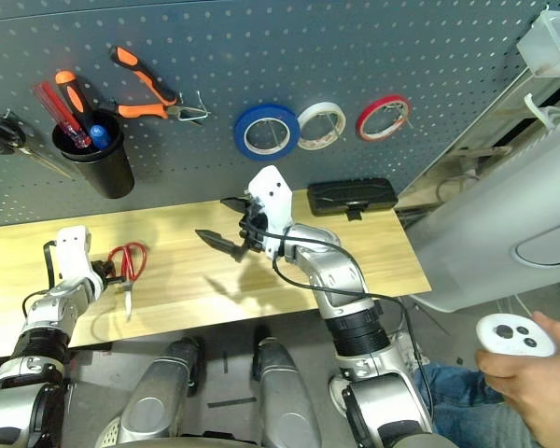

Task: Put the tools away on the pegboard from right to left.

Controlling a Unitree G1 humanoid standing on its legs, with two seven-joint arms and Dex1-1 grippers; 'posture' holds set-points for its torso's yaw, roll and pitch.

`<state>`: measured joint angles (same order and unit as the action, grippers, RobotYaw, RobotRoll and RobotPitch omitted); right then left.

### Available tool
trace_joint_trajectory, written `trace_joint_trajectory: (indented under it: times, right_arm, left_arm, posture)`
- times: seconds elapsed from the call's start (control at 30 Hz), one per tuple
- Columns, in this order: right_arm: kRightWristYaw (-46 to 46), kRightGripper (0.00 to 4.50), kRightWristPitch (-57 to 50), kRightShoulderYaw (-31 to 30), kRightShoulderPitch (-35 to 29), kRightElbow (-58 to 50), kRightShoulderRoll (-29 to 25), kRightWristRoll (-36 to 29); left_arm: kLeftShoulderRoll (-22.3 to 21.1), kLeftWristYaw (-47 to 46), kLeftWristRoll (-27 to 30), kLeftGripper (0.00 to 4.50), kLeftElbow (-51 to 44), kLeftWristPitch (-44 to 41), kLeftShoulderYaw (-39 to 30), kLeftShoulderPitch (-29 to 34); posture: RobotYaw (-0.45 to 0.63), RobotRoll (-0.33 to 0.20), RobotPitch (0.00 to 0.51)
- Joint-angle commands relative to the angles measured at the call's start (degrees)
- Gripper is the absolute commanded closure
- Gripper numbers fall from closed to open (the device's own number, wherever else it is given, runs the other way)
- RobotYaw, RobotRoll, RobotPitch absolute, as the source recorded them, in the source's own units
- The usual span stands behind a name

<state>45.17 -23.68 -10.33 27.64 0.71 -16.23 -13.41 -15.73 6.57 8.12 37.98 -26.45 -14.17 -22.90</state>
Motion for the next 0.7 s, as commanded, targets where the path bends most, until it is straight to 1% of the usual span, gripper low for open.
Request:
trace_joint_trajectory:
  times: [0.03,0.17,0.2,0.27,0.43,0.57,0.67,0.7]
  right_arm:
    - [0.2,0.0,0.6,-0.5,0.1,0.7,0.3,-0.1]
    - [0.3,0.0,1.0,-0.2,0.1,0.0,0.1,-0.3]
    - [0.6,0.0,1.4,-0.2,0.1,-0.6,0.0,-0.5]
    - [1.0,0.0,1.9,-0.2,0.1,-1.3,-0.2,-0.6]
    - [1.7,0.0,3.8,0.5,0.8,-2.6,0.0,-1.6]
    - [1.1,0.0,3.4,1.8,2.7,-3.4,0.6,-3.3]
    - [0.6,0.0,2.9,2.3,4.0,-4.1,1.1,-4.4]
    - [0.5,0.0,3.0,2.5,4.7,-4.7,1.5,-4.9]
  left_arm:
    - [1.6,0.4,-0.6,4.48,-0.1,0.1,1.8,2.4]
    - [2.4,1.7,-0.6,4.48,-7.5,4.8,3.1,5.7]
    - [2.5,2.1,-1.1,4.48,-11.1,6.8,3.9,7.4]
    - [2.5,2.4,-1.6,4.48,-15.4,8.9,4.9,9.5]
    - [2.8,4.7,-1.1,4.48,-29.3,16.5,6.1,15.5]
    - [2.0,6.4,-1.7,4.48,-36.8,21.4,6.9,18.2]
    - [1.5,7.8,-1.7,4.48,-40.5,24.7,7.4,19.6]
    - [1.1,9.5,-1.2,4.48,-42.2,27.6,7.7,20.5]
  posture:
    - [0.16,0.0,0.256]
    - [0.17,0.0,0.251]
    - [0.17,0.0,0.25]
    - [0.17,0.0,0.249]
    - [0.18,0.0,0.248]
    - [0.18,0.0,0.253]
    - [0.18,0.0,0.254]
    - [0.18,0.0,0.255]
